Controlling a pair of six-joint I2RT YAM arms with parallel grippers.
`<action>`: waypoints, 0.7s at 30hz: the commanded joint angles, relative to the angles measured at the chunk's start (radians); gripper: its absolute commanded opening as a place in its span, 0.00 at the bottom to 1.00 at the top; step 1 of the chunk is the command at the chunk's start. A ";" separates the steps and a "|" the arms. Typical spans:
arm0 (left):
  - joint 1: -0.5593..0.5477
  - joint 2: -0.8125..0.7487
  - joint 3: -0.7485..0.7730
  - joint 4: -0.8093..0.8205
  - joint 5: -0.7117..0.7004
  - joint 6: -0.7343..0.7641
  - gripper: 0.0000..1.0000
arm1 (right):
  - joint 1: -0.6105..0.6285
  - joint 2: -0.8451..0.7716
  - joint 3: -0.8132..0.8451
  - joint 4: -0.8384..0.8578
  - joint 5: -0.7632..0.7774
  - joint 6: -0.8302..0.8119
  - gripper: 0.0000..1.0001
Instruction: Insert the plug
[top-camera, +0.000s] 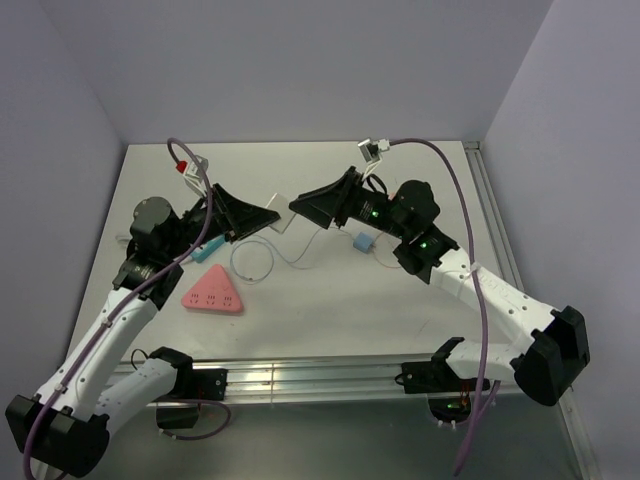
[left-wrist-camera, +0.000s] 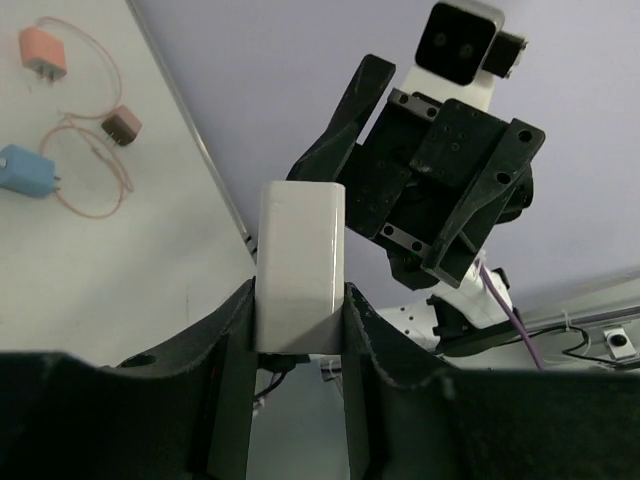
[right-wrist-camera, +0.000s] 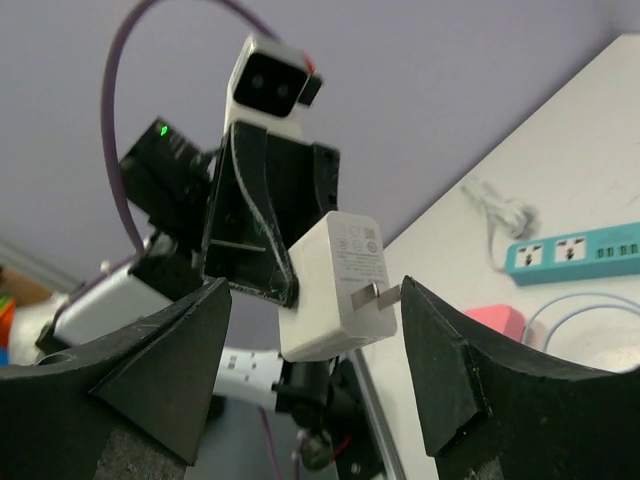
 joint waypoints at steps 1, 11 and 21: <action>0.010 -0.025 0.080 -0.089 0.068 0.074 0.00 | -0.008 0.031 0.003 0.100 -0.236 0.016 0.75; 0.019 -0.071 0.077 -0.168 0.107 0.134 0.00 | -0.009 0.120 0.005 0.190 -0.356 0.052 0.75; 0.021 -0.113 0.160 -0.348 -0.018 0.267 0.00 | -0.006 0.052 -0.040 0.060 -0.253 -0.045 0.75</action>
